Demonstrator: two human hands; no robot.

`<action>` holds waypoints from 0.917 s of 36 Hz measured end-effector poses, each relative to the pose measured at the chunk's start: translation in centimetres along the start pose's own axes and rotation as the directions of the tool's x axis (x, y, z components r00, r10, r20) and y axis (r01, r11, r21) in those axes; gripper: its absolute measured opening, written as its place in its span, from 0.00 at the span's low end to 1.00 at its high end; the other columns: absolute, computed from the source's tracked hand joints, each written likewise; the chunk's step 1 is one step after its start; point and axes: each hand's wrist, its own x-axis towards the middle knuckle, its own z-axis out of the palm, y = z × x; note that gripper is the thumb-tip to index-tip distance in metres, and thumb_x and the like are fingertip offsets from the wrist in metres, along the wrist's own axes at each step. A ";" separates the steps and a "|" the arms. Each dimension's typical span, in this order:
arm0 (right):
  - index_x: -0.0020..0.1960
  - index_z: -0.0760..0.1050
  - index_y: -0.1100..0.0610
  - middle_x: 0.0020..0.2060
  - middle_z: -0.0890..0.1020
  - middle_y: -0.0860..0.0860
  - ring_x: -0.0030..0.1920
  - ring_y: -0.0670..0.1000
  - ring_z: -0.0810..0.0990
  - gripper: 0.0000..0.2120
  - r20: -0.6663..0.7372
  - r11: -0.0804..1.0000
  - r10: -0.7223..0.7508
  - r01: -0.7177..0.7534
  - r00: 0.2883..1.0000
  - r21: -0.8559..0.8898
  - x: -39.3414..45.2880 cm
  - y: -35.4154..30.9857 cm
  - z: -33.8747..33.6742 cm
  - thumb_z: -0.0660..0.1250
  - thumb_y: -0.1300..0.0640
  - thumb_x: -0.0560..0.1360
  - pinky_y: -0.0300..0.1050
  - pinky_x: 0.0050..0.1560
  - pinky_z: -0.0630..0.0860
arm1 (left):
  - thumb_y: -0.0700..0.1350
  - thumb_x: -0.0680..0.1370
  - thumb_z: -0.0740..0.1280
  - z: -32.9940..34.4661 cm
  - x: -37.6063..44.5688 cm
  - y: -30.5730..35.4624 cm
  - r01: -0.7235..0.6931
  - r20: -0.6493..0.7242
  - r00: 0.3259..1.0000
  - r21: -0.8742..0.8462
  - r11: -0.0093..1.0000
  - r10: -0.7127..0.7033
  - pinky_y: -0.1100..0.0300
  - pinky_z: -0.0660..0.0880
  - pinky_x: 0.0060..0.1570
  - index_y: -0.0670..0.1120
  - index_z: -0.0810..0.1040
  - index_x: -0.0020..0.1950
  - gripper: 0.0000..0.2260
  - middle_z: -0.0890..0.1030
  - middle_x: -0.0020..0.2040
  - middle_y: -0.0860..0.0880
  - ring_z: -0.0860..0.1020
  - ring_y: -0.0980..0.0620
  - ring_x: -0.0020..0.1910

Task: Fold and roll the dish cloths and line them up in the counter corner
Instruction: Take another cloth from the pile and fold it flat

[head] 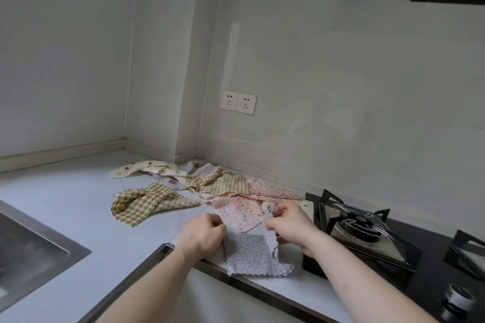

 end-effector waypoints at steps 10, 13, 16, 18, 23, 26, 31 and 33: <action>0.56 0.71 0.55 0.50 0.82 0.59 0.41 0.53 0.85 0.17 0.169 0.987 0.012 -0.039 0.986 0.158 -0.5 0.0 4.4 0.73 0.62 0.71 0.49 0.43 0.85 | 0.52 0.72 0.61 -0.1 0.0 0.1 0.004 -0.018 1.000 -0.017 1.000 -0.004 0.57 0.75 0.40 0.49 0.79 0.39 0.10 0.82 0.36 0.53 0.79 0.51 0.41; 0.56 0.73 0.55 0.49 0.83 0.57 0.36 0.49 0.84 0.12 0.099 0.978 -0.050 0.028 0.994 0.207 -0.6 0.8 3.8 0.71 0.59 0.75 0.40 0.35 0.80 | 0.54 0.73 0.60 -0.1 0.0 0.1 -0.001 -0.019 1.000 -0.023 1.000 0.001 0.56 0.77 0.42 0.49 0.79 0.39 0.12 0.82 0.37 0.52 0.80 0.50 0.42; 0.51 0.75 0.51 0.48 0.83 0.48 0.42 0.46 0.83 0.06 -0.155 0.985 -0.123 0.139 0.980 0.099 0.2 2.8 2.7 0.71 0.57 0.76 0.40 0.41 0.78 | 0.57 0.74 0.60 0.0 -0.2 0.4 -0.007 -0.034 0.999 -0.020 1.000 0.007 0.58 0.74 0.39 0.49 0.79 0.38 0.15 0.82 0.37 0.52 0.80 0.51 0.41; 0.49 0.75 0.48 0.48 0.81 0.43 0.49 0.45 0.81 0.06 -0.262 0.991 -0.128 0.134 0.957 0.003 0.4 4.3 2.4 0.71 0.55 0.76 0.37 0.42 0.72 | 0.61 0.75 0.61 0.0 -0.3 0.5 -0.013 -0.044 0.999 -0.015 1.000 0.013 0.59 0.72 0.37 0.50 0.78 0.37 0.17 0.82 0.36 0.53 0.80 0.52 0.40; 0.55 0.72 0.42 0.49 0.80 0.36 0.48 0.40 0.80 0.10 -0.264 0.963 -0.149 0.079 0.953 -0.258 0.0 7.1 4.0 0.65 0.40 0.78 0.41 0.47 0.77 | 0.66 0.70 0.65 0.1 -0.4 0.7 -0.033 -0.041 0.999 0.050 0.998 0.035 0.59 0.76 0.39 0.52 0.80 0.39 0.18 0.82 0.36 0.56 0.80 0.56 0.39; 0.61 0.71 0.41 0.53 0.79 0.36 0.54 0.45 0.79 0.17 -0.264 0.948 -0.156 0.070 0.952 -0.310 0.0 6.8 4.4 0.60 0.34 0.78 0.43 0.51 0.75 | 0.64 0.67 0.67 0.1 -0.4 0.6 -0.035 -0.027 0.999 0.081 0.996 0.038 0.59 0.77 0.40 0.52 0.79 0.41 0.17 0.82 0.37 0.56 0.80 0.55 0.40; 0.69 0.68 0.43 0.58 0.79 0.38 0.59 0.47 0.77 0.24 -0.231 0.936 -0.142 0.054 0.963 -0.349 -0.3 6.6 4.4 0.57 0.33 0.78 0.44 0.56 0.72 | 0.58 0.67 0.69 -0.1 -0.3 0.4 -0.063 0.044 0.997 0.036 0.997 0.061 0.60 0.77 0.41 0.52 0.79 0.41 0.10 0.83 0.39 0.55 0.80 0.55 0.41; 0.72 0.66 0.43 0.58 0.78 0.37 0.60 0.47 0.77 0.26 -0.204 0.942 -0.114 0.041 0.972 -0.333 -0.1 6.4 4.3 0.57 0.34 0.78 0.45 0.58 0.71 | 0.53 0.68 0.70 -0.1 -0.4 0.4 -0.070 0.070 0.995 -0.021 0.997 0.072 0.60 0.76 0.39 0.52 0.78 0.40 0.07 0.83 0.37 0.54 0.80 0.54 0.39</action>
